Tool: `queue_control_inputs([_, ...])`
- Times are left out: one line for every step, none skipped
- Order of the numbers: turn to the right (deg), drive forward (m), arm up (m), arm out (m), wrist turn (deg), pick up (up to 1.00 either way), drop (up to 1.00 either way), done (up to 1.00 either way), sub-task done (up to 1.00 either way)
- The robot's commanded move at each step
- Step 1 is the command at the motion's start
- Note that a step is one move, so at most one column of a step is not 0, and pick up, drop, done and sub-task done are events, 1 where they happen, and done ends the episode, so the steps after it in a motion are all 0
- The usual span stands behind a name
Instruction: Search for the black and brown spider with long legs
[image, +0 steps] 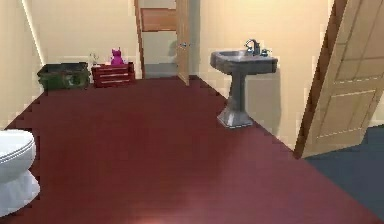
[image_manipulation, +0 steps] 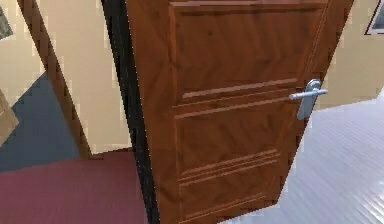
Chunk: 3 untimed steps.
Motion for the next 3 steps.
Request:
queue_control_inputs([0.0,0.20,0.00,0.00,0.0,0.00,0.00,0.00,0.00])
queue_control_inputs([39.0,0.00,0.00,0.00,0.0,0.00,0.00,0.00,0.00])
queue_control_inputs([0.0,0.55,0.00,0.00,0.0,0.00,0.00,0.00,0.00])
